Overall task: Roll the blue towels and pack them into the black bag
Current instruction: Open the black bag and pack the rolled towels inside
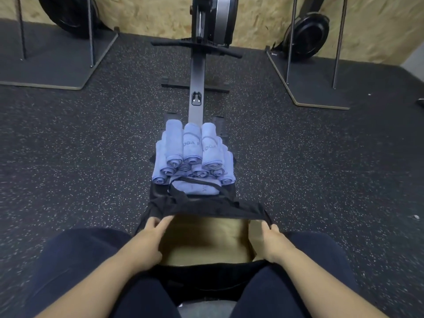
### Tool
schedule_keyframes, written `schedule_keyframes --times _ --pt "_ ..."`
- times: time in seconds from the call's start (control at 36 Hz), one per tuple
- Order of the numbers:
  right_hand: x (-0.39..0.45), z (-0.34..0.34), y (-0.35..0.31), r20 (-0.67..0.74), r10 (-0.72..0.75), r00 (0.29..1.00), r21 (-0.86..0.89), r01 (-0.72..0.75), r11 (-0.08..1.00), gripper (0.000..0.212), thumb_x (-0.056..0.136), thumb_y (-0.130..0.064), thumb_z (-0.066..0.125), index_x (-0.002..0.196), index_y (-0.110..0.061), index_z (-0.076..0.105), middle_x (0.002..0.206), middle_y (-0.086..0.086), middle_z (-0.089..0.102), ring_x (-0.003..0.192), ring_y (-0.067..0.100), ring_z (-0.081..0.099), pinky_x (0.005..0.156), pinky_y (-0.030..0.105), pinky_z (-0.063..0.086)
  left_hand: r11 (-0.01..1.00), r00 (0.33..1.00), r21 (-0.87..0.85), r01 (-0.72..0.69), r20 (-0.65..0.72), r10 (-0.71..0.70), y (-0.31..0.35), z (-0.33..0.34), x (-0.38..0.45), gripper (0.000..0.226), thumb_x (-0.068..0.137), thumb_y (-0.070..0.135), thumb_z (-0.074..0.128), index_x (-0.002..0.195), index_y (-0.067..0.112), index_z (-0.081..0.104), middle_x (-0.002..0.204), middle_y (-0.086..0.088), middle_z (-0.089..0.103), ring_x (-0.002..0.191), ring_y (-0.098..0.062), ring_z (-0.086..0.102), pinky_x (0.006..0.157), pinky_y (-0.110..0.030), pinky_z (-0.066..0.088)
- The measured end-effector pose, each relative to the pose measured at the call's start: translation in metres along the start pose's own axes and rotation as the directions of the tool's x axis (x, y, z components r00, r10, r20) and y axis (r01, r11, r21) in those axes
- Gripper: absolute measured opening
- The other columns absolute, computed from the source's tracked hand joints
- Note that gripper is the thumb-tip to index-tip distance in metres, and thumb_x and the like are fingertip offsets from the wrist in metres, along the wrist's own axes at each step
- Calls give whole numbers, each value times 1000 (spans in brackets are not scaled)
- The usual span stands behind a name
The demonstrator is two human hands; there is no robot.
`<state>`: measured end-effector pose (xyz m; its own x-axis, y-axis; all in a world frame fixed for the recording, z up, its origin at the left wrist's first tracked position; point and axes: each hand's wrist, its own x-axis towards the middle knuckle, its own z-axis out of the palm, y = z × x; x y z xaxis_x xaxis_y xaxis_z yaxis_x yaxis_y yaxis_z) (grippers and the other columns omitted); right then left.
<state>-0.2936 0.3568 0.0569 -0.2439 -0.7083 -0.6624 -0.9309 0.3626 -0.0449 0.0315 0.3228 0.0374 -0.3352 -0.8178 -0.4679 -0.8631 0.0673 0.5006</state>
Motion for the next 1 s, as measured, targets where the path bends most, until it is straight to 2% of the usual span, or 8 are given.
schedule_keyframes --times 0.14,0.31,0.44,0.5,0.58,0.72,0.92,1.0 --pt "-3 0 -9 -119 12 993 -7 -13 1000 68 84 3 49 143 -10 17 136 12 29 122 31 44 97 39 43 998 996 -23 59 -64 -60 0 -5 2 98 69 1 63 148 35 15 119 5 24 85 -16 58 77 -28 51" --pt "-2 -2 -6 -224 94 970 67 -80 994 66 86 -6 47 144 -20 20 135 9 30 122 29 38 94 36 42 997 997 -55 46 -61 -49 3 -2 7 95 70 -1 61 147 33 18 115 4 28 83 -14 57 77 -26 51" --pt "-1 0 -4 -257 55 965 82 -35 996 59 87 -9 46 141 -25 29 137 6 29 122 27 33 94 35 40 985 998 -169 20 -56 -30 -2 -1 10 92 71 -5 57 146 33 21 110 4 33 85 -8 52 66 -6 41" --pt "-1 1 -7 -296 12 955 60 6 998 54 86 -11 50 136 -23 35 135 5 30 121 26 32 96 35 41 977 997 -214 21 -72 -37 -4 -1 11 91 70 -6 56 146 33 22 108 3 34 89 -12 53 66 -3 40" --pt "0 3 -15 -381 -95 920 7 106 994 42 84 -16 55 125 -20 43 132 2 34 119 24 33 95 34 39 972 995 -232 19 -92 -41 -4 1 14 89 72 -5 55 145 33 24 106 3 35 88 -7 51 68 -1 38" --pt "2 -1 -40 -539 -328 776 -31 371 928 26 87 -18 59 111 -13 54 118 2 49 110 26 45 88 38 40 975 996 -222 23 -79 -41 -1 4 17 89 73 -5 52 144 37 21 111 3 34 90 -11 50 74 -14 41" --pt "25 -13 -93 -498 -502 707 41 597 801 35 96 -13 48 130 -12 51 132 3 51 120 24 46 102 37 37 983 994 -174 64 -82 -79 -8 4 19 90 73 -2 53 145 38 18 117 6 25 94 -17 54 82 -28 48" --pt "41 -23 -126 -449 -548 706 123 656 745 37 100 -15 42 137 -11 47 139 4 47 129 20 42 107 29 31 983 993 -166 74 -75 -87 -11 4 20 90 71 -2 54 145 36 20 116 5 25 97 -21 52 86 -33 49"
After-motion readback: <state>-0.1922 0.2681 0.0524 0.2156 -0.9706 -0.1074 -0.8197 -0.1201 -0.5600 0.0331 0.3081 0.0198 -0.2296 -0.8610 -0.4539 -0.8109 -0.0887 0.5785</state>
